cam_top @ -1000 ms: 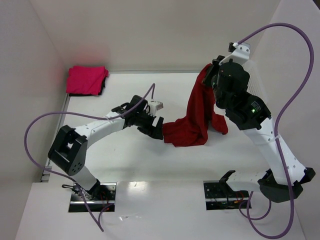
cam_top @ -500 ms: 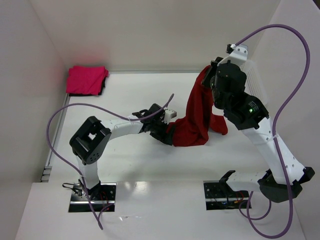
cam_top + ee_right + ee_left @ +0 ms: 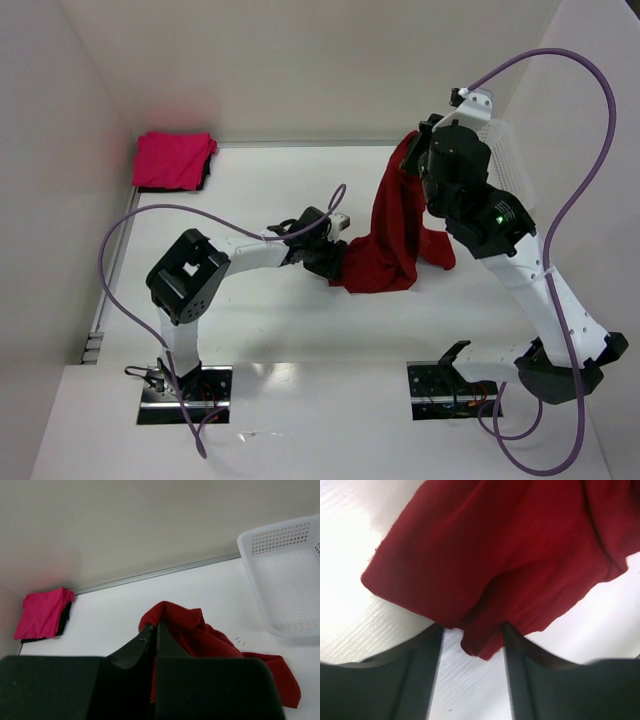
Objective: Fold and stack the t-shirts
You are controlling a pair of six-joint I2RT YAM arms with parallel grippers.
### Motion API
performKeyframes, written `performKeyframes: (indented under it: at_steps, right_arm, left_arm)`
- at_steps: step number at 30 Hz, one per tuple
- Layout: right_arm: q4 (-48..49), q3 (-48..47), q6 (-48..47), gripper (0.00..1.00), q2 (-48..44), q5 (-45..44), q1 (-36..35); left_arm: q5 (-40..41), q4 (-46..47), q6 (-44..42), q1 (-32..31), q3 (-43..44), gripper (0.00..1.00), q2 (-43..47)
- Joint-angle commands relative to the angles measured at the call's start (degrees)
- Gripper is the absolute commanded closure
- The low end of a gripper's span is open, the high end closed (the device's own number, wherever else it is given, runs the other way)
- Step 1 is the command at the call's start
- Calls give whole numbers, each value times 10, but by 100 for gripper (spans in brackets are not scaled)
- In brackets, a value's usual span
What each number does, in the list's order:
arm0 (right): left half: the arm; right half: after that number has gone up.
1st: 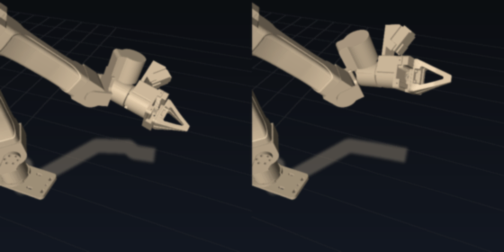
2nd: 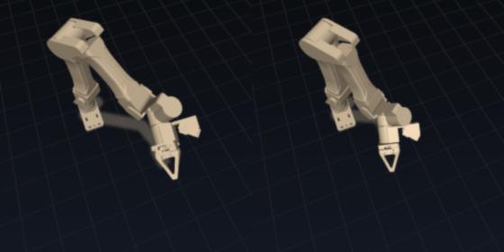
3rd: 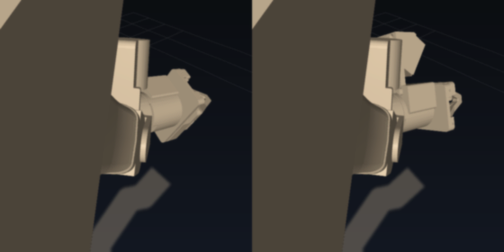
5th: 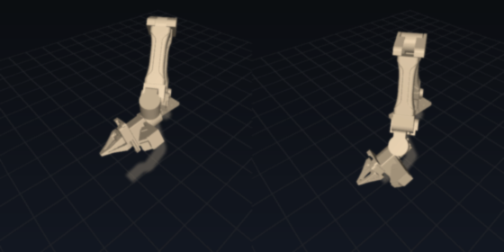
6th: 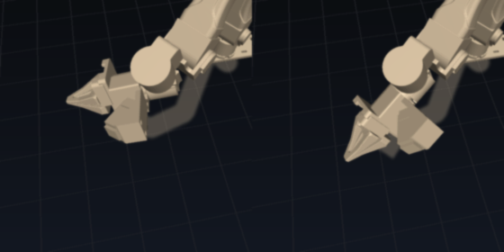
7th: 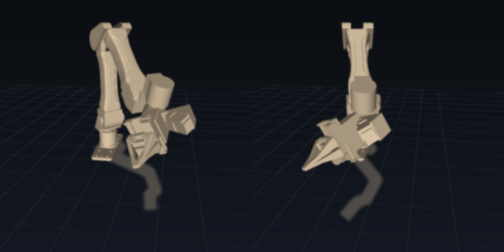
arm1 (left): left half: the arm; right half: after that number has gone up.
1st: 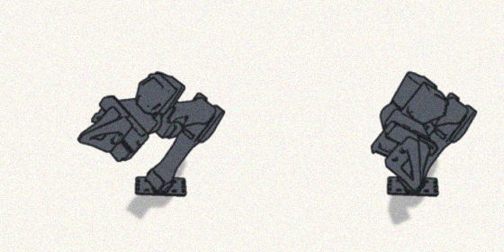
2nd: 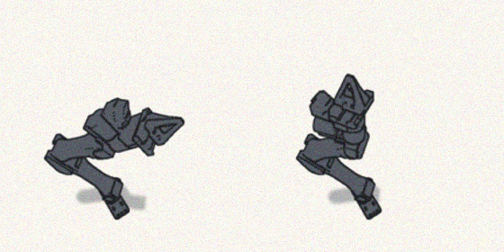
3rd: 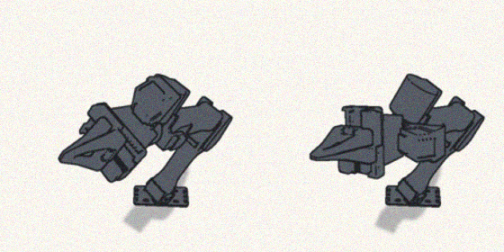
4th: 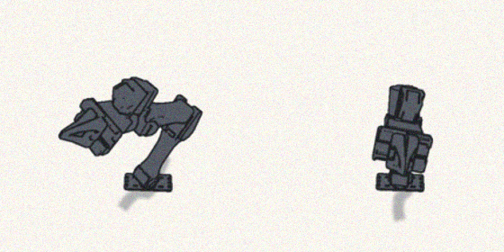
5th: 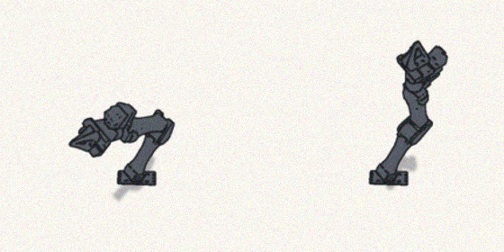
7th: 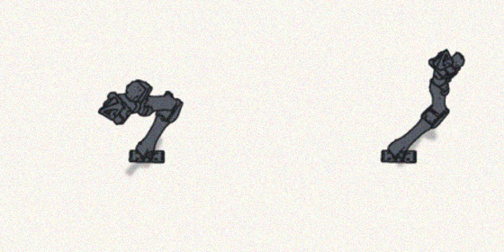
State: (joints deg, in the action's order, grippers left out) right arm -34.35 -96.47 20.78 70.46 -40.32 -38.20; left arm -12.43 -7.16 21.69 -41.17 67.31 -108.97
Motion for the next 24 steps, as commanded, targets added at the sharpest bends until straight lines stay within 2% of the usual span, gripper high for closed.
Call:
performKeyframes:
  at_steps: [1, 4, 8, 12, 18, 20, 21, 24]
  right_arm:
    - [8, -23, 9, 99, 3, -5, 3]
    - [8, -23, 9, 99, 3, -5, 3]
    - [13, -23, 4, 99, 3, -18, 3]
    - [19, -23, -2, 99, 8, -29, 3]
    - [61, -42, -25, 99, 21, -42, 15]
    - [74, -49, -30, 99, 21, -48, 15]
    - [88, -56, -36, 99, 21, -48, 15]
    - [99, -72, -49, 99, 34, -48, 15]
  left_arm:
    - [-17, 22, 7, 0, 12, 52, -12]
    - [9, -5, 12, 0, 19, 66, 1]
    - [42, -18, 12, 0, 14, 100, 82]
    - [128, -81, -3, 0, 48, 100, 171]
    - [231, -153, -34, 52, 133, 100, 350]
    - [318, -178, -50, 52, 163, 100, 384]
    - [385, -195, -63, 58, 208, 100, 419]
    - [512, -205, -89, 64, 233, 100, 444]
